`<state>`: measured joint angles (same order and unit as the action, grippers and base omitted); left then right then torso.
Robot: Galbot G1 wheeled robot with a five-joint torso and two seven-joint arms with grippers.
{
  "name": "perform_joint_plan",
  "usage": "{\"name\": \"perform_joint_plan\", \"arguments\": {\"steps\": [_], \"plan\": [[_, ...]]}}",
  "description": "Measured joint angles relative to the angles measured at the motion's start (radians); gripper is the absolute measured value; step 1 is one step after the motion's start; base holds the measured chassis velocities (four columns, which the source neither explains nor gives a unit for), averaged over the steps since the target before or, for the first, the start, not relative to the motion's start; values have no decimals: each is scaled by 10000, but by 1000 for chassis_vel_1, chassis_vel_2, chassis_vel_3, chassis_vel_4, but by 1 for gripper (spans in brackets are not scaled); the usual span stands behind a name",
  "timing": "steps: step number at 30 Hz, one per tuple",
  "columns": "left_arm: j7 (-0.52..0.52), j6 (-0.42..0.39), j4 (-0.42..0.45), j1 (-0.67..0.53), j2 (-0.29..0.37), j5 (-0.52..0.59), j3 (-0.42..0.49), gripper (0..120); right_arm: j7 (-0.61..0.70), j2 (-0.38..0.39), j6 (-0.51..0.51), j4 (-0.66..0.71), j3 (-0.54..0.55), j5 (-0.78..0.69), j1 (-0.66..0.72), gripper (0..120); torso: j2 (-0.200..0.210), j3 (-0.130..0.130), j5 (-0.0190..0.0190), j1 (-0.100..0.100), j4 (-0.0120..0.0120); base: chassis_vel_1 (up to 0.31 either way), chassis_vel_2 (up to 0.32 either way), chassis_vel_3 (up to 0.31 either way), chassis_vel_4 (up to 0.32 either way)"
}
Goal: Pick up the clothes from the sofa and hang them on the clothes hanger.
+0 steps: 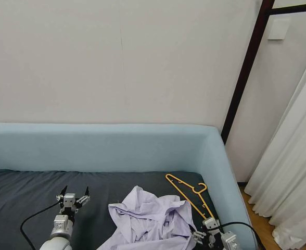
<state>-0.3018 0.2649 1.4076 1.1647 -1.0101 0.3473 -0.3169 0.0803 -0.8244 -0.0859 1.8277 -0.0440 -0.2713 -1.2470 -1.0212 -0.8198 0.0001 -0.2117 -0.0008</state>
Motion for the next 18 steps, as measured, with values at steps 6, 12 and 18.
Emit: {"name": "perform_joint_plan", "arguments": {"steps": [6, 12, 18], "plan": [[-20, -43, 55, 20, -27, -71, -3, 100, -1514, -798, 2320, -2081, 49, 3011, 1122, 100, 0, 0, 0, 0, -2, 0, 0, 0, 0], [-59, -99, 53, 10, -61, -124, -11, 100, -2412, -1036, 2725, -3172, 170, 4189, 2004, 100, 0, 0, -4, 0, -3, 0, 0, 0, 0], [-105, -180, 44, 8, -150, -226, -13, 100, -4115, -1133, 2980, -3865, 24, 4906, 2632, 100, 0, 0, -3, 0, -3, 0, 0, 0, 0]]}}
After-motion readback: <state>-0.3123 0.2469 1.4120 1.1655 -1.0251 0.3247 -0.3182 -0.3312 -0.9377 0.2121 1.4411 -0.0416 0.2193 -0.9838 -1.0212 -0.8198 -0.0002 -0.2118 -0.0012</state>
